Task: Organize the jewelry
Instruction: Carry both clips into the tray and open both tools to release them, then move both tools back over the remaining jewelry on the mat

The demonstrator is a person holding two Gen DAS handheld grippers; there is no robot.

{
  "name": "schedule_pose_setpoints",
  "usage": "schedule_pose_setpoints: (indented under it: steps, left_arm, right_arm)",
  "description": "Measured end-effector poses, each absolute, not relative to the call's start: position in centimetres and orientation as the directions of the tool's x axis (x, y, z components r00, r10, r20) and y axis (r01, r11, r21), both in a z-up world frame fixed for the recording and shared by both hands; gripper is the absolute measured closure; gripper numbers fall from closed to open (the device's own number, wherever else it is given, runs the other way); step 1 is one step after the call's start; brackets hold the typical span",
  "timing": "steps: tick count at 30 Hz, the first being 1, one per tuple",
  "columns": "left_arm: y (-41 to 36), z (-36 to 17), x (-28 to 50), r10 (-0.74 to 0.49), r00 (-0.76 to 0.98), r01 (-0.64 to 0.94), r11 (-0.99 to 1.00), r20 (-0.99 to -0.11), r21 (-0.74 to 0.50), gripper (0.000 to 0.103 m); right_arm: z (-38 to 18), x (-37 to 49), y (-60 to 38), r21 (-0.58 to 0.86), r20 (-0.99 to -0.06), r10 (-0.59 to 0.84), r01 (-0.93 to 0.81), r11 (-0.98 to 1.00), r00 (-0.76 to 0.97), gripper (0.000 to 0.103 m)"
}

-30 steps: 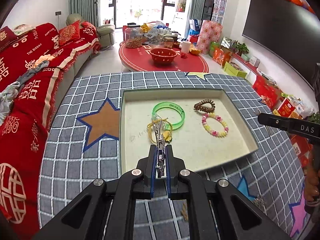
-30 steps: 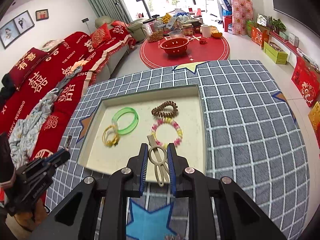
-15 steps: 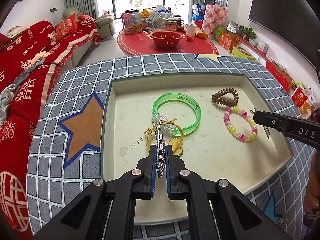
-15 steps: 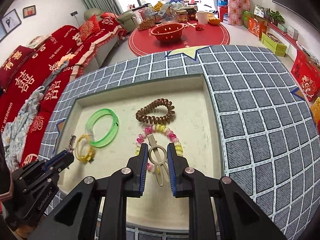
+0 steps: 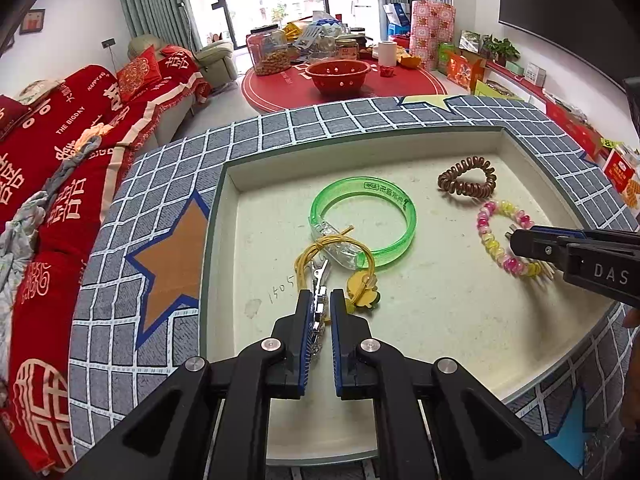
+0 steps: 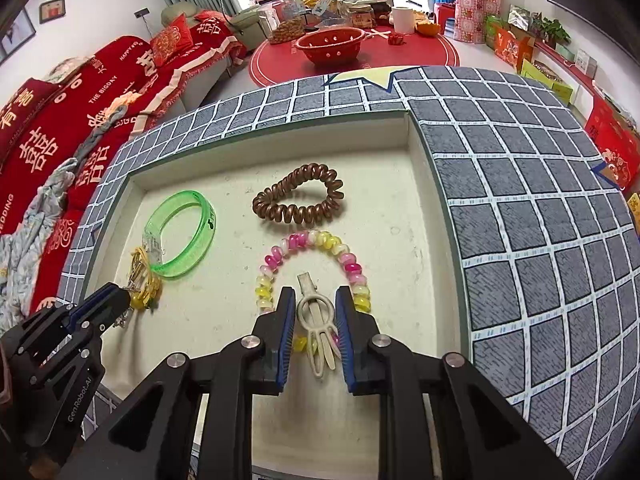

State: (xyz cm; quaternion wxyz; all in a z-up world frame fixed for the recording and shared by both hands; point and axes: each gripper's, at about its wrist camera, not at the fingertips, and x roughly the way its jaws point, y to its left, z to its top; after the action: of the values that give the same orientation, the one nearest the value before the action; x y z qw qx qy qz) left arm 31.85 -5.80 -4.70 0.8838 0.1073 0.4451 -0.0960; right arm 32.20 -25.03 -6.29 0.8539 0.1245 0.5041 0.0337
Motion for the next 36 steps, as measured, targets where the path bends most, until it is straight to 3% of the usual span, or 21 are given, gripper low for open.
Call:
schedule_pose_setpoints:
  steps: [2,6,10,12,18,20,33,34,35,36]
  left_arm:
    - [-5.5,-4.5,31.9,-0.071,0.59,0.255,0.962,-0.804,0.103,0.082]
    - [-5.2,-3.8,31.6,-0.088,0.592,0.256,0.963,-0.801,0.083,0.081]
    - [-5.1,-2.9,31.0,-0.107,0.603,0.263,0.962,-0.79,0.07,0.081]
    - [-5.0,-2.4,30.7,-0.113,0.611,0.262,0.963,-0.783,0.065,0.081]
    - [-4.6,-1.0,29.0,-0.133,0.628,0.268,0.962,-0.767,0.053,0.081]
    - [-4.4,-0.6,28.2,-0.141,0.634,0.27,0.962,-0.76,0.047,0.081]
    - [-2.4,0.6,21.9,-0.197,0.631,0.277,0.961,-0.75,-0.02,0.081]
    - [-2.2,0.5,21.5,-0.199,0.628,0.275,0.961,-0.752,-0.025,0.075]
    - [-2.0,0.3,21.1,-0.198,0.625,0.272,0.962,-0.755,-0.027,0.024]
    - [-1.7,0.3,20.6,-0.184,0.63,0.253,0.967,-0.755,-0.024,0.0]
  right_arm:
    - [-6.1,32.1,-25.3,0.266,-0.847,0.197,0.073,0.961,0.493,0.061]
    - [-5.1,31.6,-25.6,0.317,-0.82,0.238,0.067,0.946,0.52,0.046]
    - [-3.7,30.7,-26.1,0.375,-0.785,0.283,0.06,0.925,0.551,0.042]
    - [-3.0,30.1,-26.4,0.4,-0.774,0.298,0.067,0.914,0.56,0.032]
    - [-1.1,27.4,-27.4,0.448,-0.74,0.319,0.08,0.891,0.592,0.03]
    - [-0.6,26.4,-27.5,0.45,-0.732,0.32,0.073,0.89,0.601,0.021]
    - [1.2,18.7,-26.9,0.451,-0.711,0.312,0.067,0.89,0.63,0.017]
    - [1.0,18.3,-27.0,0.452,-0.713,0.314,0.07,0.889,0.627,0.017]
    - [0.9,17.7,-27.0,0.453,-0.718,0.312,0.077,0.888,0.622,0.017]
    - [0.6,17.1,-27.1,0.453,-0.721,0.31,0.083,0.888,0.619,0.016]
